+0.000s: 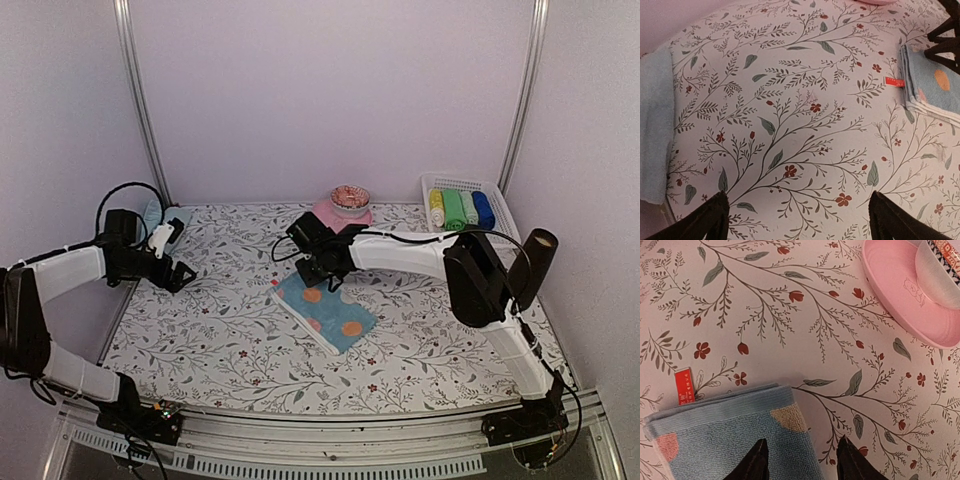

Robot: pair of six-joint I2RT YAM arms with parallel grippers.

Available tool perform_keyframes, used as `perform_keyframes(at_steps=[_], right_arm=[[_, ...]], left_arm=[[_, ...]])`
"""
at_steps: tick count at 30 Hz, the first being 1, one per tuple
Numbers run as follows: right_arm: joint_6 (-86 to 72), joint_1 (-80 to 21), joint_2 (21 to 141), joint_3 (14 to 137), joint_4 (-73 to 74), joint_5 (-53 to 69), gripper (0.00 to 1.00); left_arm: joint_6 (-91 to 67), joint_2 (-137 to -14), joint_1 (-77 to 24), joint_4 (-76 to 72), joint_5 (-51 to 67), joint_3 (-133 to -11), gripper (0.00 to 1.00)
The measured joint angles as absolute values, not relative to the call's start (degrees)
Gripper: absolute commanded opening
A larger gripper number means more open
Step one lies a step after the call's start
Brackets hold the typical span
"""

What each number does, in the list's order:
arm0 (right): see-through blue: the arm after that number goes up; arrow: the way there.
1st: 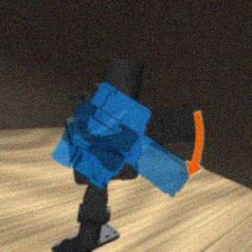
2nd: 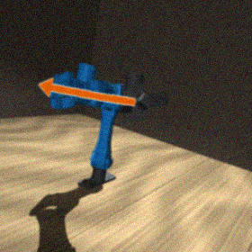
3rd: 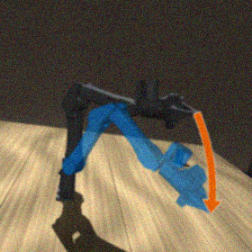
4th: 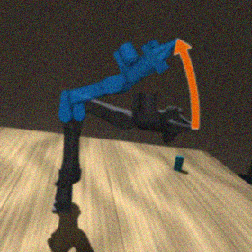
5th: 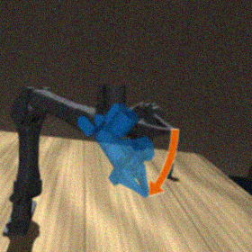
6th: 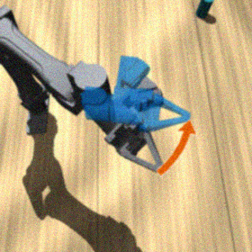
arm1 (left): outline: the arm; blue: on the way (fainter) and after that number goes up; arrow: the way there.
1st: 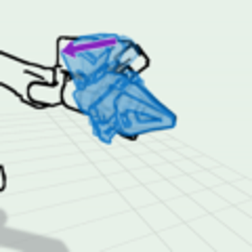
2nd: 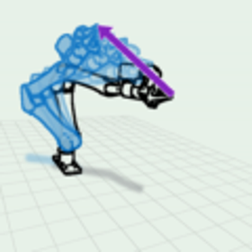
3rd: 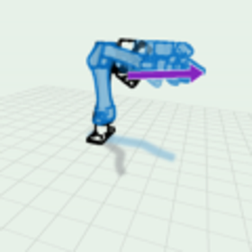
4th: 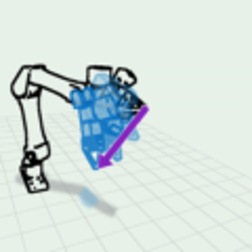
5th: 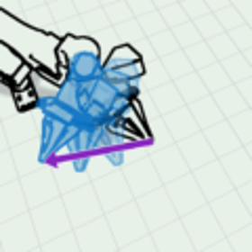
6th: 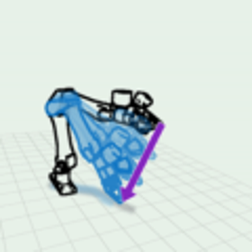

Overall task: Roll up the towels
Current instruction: Rotate the towel at the center of the board.

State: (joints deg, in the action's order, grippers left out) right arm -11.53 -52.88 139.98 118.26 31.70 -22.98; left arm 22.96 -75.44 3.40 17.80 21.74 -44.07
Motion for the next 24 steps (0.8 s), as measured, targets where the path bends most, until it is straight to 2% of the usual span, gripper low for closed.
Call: perform_keyframes(at_steps=[18,22,24], right_arm=[[-13.08,-48.64,142.82,116.62,30.30,-23.94,0.48],[-14.41,-45.74,141.47,114.41,29.93,-25.02,0.50],[-14.55,-44.25,141.16,114.10,30.00,-24.99,0.57]], left_arm=[[24.10,-75.88,2.92,15.88,22.00,-43.44,0.97],[26.87,-74.81,-1.37,12.99,19.73,-43.09,0.97],[28.88,-74.13,-6.24,11.31,17.37,-42.98,0.97]])
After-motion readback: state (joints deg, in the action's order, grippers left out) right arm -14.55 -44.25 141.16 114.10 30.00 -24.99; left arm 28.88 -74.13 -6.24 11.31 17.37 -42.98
